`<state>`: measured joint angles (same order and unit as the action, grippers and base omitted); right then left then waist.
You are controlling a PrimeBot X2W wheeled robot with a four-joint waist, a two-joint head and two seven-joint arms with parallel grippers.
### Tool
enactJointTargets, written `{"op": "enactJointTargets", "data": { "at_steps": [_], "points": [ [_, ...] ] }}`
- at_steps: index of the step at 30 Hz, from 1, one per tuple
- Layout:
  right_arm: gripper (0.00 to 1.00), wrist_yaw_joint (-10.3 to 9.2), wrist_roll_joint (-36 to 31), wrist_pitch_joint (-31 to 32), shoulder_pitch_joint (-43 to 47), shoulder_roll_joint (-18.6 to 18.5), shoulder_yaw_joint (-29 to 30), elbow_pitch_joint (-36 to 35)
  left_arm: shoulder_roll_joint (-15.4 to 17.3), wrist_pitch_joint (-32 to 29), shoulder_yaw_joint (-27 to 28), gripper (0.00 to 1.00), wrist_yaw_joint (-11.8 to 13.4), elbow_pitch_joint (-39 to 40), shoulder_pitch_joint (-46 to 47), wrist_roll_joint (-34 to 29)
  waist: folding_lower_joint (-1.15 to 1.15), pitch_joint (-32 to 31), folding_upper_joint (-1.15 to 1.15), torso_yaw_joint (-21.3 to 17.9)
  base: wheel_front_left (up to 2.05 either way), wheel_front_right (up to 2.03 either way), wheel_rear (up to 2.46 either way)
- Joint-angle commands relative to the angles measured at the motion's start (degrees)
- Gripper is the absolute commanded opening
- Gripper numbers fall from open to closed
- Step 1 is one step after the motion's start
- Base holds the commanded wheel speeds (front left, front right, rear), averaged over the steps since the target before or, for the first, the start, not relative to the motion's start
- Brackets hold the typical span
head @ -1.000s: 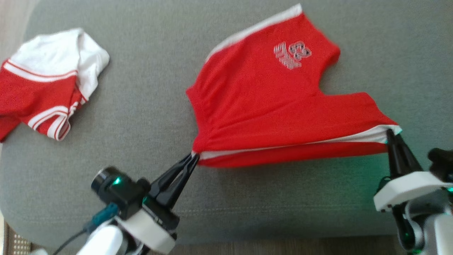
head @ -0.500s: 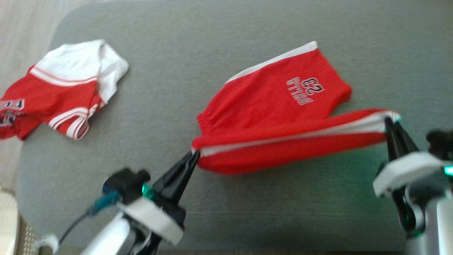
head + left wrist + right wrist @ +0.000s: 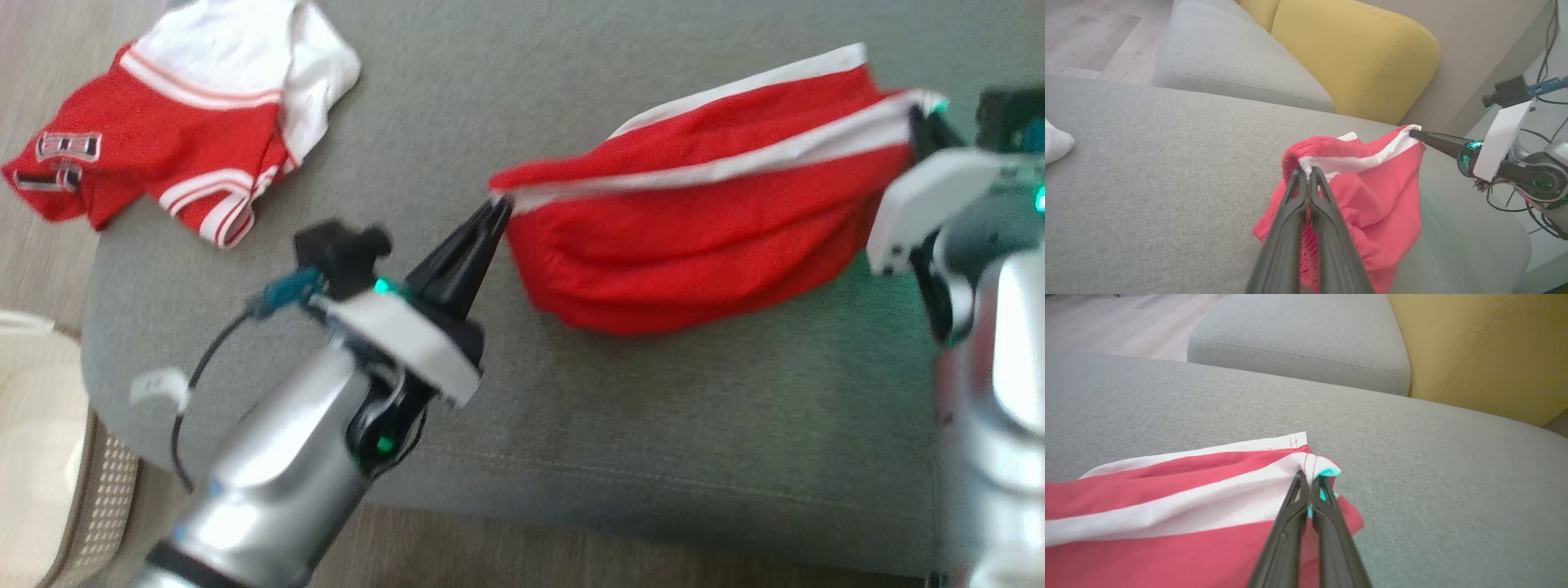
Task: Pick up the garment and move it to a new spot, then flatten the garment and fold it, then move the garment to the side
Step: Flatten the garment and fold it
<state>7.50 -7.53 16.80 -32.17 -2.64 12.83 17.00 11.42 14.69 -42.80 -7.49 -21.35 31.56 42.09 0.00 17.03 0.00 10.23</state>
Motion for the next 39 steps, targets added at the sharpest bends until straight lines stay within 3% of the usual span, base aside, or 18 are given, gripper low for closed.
{"op": "enactJointTargets", "data": {
  "at_steps": [1, 9, 18, 19, 20, 21, 22, 23, 24, 29, 32, 39],
  "points": [
    [0.00, -0.01, -1.27, 0.53, -3.52, -0.44, -0.91, -0.66, 0.24, 0.30, 1.37, 0.00, 0.00, 0.74, 4.04, 0.98, 0.00, 2.79, 0.00, 2.27, 0.00, 0.00, 0.00],
    [0.00, -0.01, -7.51, 1.37, -13.18, -1.48, 1.96, 7.62, -1.56, 0.30, 0.94, 0.00, 0.00, -5.69, 10.71, 2.63, 0.00, 7.06, 0.00, 4.34, 0.00, 0.00, 0.00],
    [0.02, -0.01, -11.59, 0.40, -14.33, -1.31, 5.78, 13.30, -1.69, 0.30, -1.33, 0.00, 0.00, -7.14, 12.16, 3.17, 0.00, 7.52, 0.00, 4.45, 0.00, 0.00, 0.00],
    [0.37, -0.01, -11.55, -0.12, -14.14, -1.20, 5.71, 13.64, -1.60, 0.30, -1.44, 0.00, 0.00, -7.09, 12.13, 3.00, 0.00, 7.37, 0.00, 4.26, 0.00, 0.00, 0.00],
    [1.00, -0.01, -11.61, -1.06, -13.94, -1.13, 5.38, 13.75, -1.52, 0.30, -1.40, 0.00, 0.00, -7.06, 12.04, 2.78, 0.00, 7.16, 0.00, 4.08, 0.00, 0.00, 0.00],
    [1.00, -0.01, -11.43, -2.28, -13.73, -1.04, 5.46, 13.61, -1.44, 0.30, -1.17, 0.12, 0.00, -7.08, 11.90, 2.41, 0.00, 6.87, 0.00, 3.88, 0.00, 0.00, 0.00],
    [1.00, -0.01, -11.15, -3.30, -13.34, -0.91, 5.37, 13.45, -1.37, 0.30, -0.90, 0.39, 0.00, -7.11, 11.66, 2.03, 0.00, 6.52, 0.00, 3.65, 0.00, 0.00, 0.00],
    [1.00, -0.01, -10.70, -4.13, -12.79, -0.78, 5.17, 13.22, -1.28, 0.30, -0.34, 0.81, 0.00, -7.20, 11.36, 1.48, 0.00, 6.14, 0.00, 3.42, 0.00, 0.00, 0.00],
    [1.00, -0.01, -10.15, -5.04, -12.11, -0.66, 4.93, 12.84, -1.21, 0.30, 0.44, 1.00, 0.00, -7.20, 10.91, 0.76, 0.00, 5.69, 0.00, 3.12, 0.00, 0.00, 0.00],
    [1.00, -0.01, -7.99, -8.32, -7.31, -0.35, 2.87, 9.84, -1.26, 0.30, 4.97, 1.00, 0.00, -5.84, 7.41, -2.72, 0.00, 3.29, 0.00, 1.97, 0.00, 0.00, 0.00],
    [1.00, -0.01, -3.16, -9.03, -1.82, -0.27, 0.17, 7.51, -1.82, 0.30, 10.33, 1.00, 0.17, -3.57, 3.09, -6.38, 0.00, 1.15, 0.00, 1.27, 0.00, 0.00, 0.00],
    [1.00, -0.01, 9.38, -9.41, 8.48, -0.25, -2.04, 2.03, -4.71, 0.30, 22.43, 1.00, 4.87, 8.55, -11.25, -17.61, 0.00, -3.18, 0.00, 1.14, 0.00, 0.00, 0.00]
  ]
}}
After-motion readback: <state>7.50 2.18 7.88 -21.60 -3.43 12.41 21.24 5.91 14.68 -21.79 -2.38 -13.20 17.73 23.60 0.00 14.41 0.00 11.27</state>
